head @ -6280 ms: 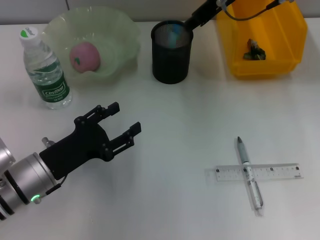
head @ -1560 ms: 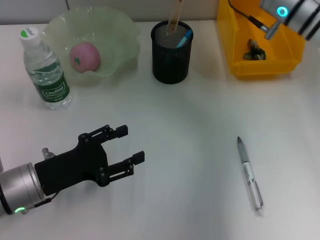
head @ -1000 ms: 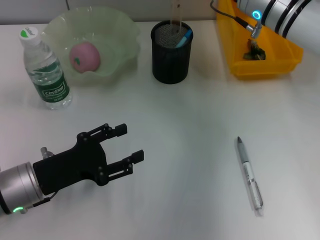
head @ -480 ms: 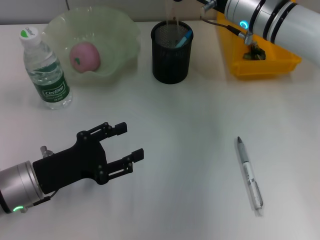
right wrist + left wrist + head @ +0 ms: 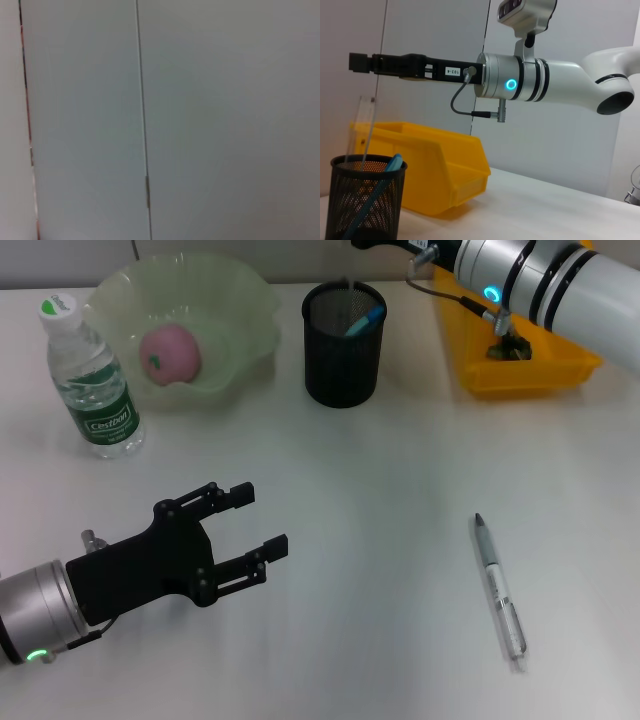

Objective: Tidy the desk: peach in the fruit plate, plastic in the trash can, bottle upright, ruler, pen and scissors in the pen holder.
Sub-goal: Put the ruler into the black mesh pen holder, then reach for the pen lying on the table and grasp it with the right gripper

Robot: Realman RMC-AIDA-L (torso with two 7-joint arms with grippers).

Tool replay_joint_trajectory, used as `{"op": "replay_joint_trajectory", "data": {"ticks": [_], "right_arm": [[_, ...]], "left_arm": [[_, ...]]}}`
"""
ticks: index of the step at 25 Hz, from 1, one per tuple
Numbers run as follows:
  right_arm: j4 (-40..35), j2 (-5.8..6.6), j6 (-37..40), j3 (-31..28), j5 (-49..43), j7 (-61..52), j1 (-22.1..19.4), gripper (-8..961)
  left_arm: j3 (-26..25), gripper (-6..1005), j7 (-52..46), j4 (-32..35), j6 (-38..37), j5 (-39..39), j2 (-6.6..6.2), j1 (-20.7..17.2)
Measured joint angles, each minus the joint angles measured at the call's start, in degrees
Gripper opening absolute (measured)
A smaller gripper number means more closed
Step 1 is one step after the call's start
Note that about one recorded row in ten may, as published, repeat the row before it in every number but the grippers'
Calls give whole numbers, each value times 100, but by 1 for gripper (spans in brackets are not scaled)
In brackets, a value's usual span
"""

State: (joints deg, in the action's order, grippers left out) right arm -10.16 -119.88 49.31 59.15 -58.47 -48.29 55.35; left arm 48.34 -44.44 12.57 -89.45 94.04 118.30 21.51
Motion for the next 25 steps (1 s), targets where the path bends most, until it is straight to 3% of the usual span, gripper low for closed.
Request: {"op": "replay_joint_trajectory", "data": {"ticks": [5, 11, 16, 19, 25], "right_arm": [[3, 0, 40, 208, 2, -19, -21, 463], [-11, 0, 68, 253, 15, -83, -34, 637], [-62, 0, 247, 227, 24, -161, -106, 693], [-325, 13, 688, 229, 31, -739, -348, 693], [-1758, 79, 1806, 455, -253, -2603, -1408, 692]], "left_arm": [[-19, 753, -2, 0, 5, 0, 0, 3], [-35, 754, -58, 48, -4, 0, 0, 0], [-35, 754, -87, 99, -62, 0, 0, -21], [-35, 753, -91, 99, -146, 0, 0, -23], [-35, 753, -213, 183, -282, 23, -15, -46]]}}
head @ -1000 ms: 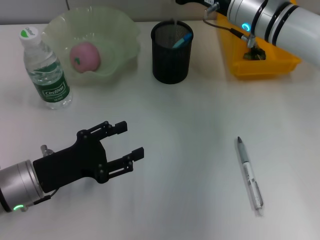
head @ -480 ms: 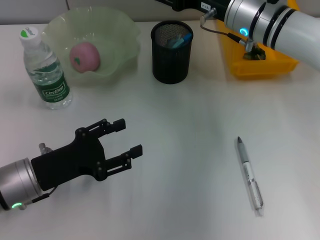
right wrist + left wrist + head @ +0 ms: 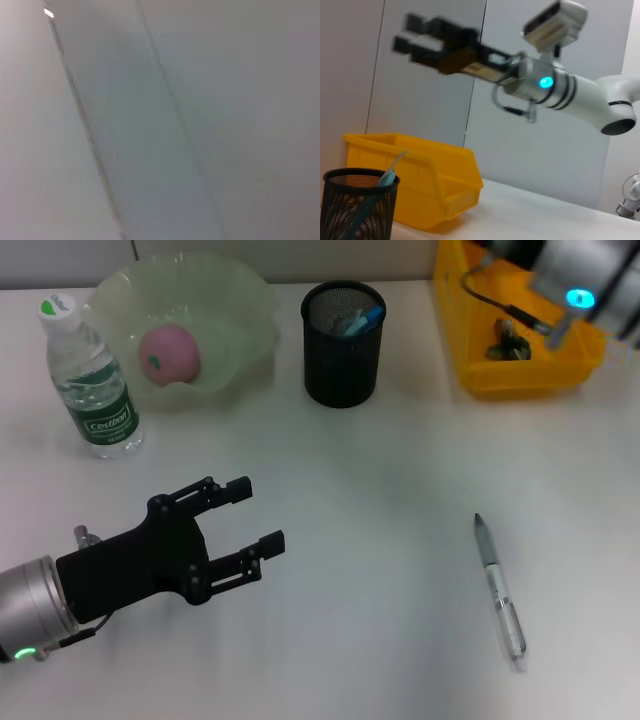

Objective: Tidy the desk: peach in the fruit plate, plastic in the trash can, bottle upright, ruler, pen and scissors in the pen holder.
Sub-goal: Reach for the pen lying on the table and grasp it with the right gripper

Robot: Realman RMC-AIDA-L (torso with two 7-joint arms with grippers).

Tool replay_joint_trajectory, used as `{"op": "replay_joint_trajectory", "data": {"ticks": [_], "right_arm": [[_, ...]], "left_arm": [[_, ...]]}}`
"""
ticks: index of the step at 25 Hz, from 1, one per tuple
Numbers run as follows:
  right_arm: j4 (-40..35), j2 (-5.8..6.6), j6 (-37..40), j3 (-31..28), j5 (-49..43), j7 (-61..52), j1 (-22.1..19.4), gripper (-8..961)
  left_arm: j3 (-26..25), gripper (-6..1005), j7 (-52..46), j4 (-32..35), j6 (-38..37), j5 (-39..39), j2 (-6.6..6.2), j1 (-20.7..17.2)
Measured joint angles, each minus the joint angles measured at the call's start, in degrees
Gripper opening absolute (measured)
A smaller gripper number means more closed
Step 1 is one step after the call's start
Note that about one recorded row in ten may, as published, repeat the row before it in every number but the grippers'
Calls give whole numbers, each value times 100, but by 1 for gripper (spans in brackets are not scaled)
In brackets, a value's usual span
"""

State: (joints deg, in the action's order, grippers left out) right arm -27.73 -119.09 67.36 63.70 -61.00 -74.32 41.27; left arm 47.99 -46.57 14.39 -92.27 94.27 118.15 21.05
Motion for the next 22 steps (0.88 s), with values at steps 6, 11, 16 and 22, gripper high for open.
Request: {"op": "replay_joint_trajectory", "data": {"ticks": [6, 11, 16, 22], "right_arm": [[-1540, 272, 1821, -370, -1684, -1494, -807, 692], [-2089, 455, 2862, -1129, -3512, -1820, -678, 693], [-2663, 578, 3904, -1384, -5729, -1855, -207, 693], [-2812, 541, 4225, -884, -6664, -1414, 160, 693]], "left_arm": [[22, 753, -94, 94, -71, 13, -2, -37], [43, 754, -137, 116, -77, 13, -3, -48], [20, 754, -140, 116, -81, 11, -2, -55], [22, 753, -139, 235, -14, 82, -9, -119]]}}
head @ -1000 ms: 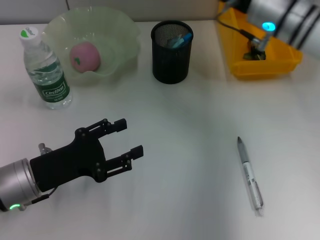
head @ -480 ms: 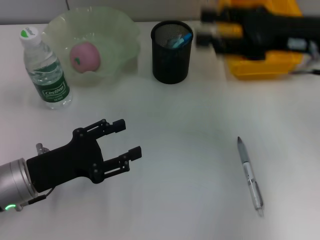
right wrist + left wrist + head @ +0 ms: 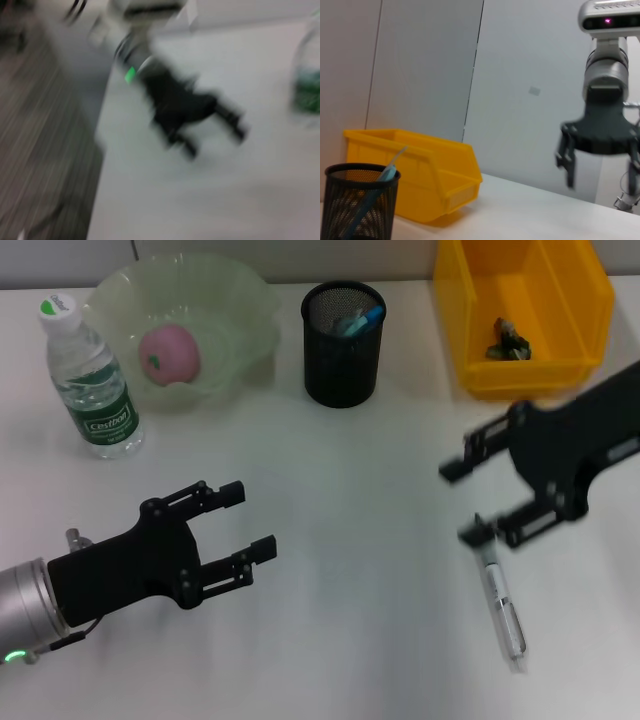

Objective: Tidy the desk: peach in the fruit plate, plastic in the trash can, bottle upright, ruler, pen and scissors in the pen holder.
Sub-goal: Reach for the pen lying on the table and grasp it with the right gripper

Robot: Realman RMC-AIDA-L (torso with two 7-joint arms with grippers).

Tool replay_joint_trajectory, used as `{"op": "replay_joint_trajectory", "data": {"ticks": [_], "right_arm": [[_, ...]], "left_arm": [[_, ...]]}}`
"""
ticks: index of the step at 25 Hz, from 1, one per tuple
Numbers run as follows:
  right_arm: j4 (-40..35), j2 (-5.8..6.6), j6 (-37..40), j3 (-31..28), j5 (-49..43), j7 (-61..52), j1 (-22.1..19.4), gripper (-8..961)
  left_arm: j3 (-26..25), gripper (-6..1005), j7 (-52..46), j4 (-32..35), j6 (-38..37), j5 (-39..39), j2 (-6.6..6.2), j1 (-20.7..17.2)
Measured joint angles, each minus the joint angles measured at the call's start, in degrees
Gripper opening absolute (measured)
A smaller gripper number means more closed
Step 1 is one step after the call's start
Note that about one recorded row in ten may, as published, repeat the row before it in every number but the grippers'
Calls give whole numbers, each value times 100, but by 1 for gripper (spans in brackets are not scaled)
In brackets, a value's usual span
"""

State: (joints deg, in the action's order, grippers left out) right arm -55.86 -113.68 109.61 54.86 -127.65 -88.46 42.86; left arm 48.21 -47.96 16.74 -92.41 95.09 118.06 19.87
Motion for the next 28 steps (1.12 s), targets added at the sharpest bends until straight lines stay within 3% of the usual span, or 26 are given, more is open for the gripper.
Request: {"op": "replay_joint_trajectory", "data": {"ticks": [3, 4, 5, 8, 11, 19, 28], "right_arm": [[-24, -71, -46, 501, -345, 344, 151, 693], [-116, -180, -80, 734, -563, 641, 218, 692], [-116, -180, -80, 734, -563, 641, 218, 692], [-364, -389, -123, 963, -996, 1098, 269, 692], [-545, -513, -130, 1290, -1369, 1354, 317, 692], [-763, -553, -152, 2401, -1708, 1819, 385, 688], [-1069, -590, -114, 3185, -1889, 1868, 361, 686]], "left_arm": [[5, 754, 5, 25, 12, 1, 8, -18], [10, 754, -5, 36, 42, 2, 13, -21], [10, 754, -5, 36, 42, 2, 13, -21], [-4, 753, 4, 36, 45, 2, 17, -20], [40, 753, 80, 35, 50, 1, 31, -11], [9, 754, 56, 34, 137, -34, 29, -39], [-46, 754, 52, 6, 172, -43, 34, -85]]}}
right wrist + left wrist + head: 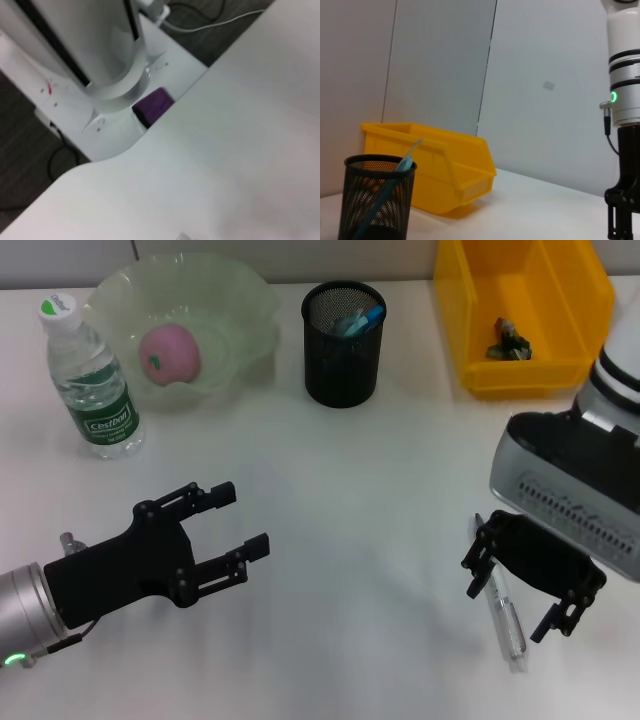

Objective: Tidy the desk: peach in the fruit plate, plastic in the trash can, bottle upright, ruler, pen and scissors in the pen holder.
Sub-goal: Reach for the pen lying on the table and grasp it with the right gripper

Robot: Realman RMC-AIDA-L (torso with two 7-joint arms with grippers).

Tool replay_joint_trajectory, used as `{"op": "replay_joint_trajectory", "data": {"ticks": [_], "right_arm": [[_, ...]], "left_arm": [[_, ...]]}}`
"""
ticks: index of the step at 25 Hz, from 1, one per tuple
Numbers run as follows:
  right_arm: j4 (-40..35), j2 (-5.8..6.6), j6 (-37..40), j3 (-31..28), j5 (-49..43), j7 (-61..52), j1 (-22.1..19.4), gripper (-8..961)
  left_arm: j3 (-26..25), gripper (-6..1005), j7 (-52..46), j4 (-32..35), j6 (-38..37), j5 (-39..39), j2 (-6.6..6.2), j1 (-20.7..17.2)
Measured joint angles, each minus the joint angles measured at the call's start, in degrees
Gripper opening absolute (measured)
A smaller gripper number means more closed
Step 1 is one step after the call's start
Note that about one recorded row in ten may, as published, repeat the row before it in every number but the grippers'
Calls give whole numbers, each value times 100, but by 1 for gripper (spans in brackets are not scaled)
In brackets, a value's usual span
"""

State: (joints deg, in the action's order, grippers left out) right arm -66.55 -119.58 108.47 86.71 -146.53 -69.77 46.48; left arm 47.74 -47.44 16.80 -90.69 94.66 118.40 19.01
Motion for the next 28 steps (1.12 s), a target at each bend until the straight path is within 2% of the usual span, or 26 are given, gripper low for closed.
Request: {"op": "replay_joint_trajectory", "data": {"ticks": [23, 28], "right_arm": [[-561, -30, -485, 1584, -469, -564, -308, 661], [-583, -31, -649, 1731, -503, -656, -371, 651]], "left_arm": [[-73, 753, -63, 33, -41, 0, -20, -66], [-73, 754, -75, 34, -51, 0, -19, -70]]}}
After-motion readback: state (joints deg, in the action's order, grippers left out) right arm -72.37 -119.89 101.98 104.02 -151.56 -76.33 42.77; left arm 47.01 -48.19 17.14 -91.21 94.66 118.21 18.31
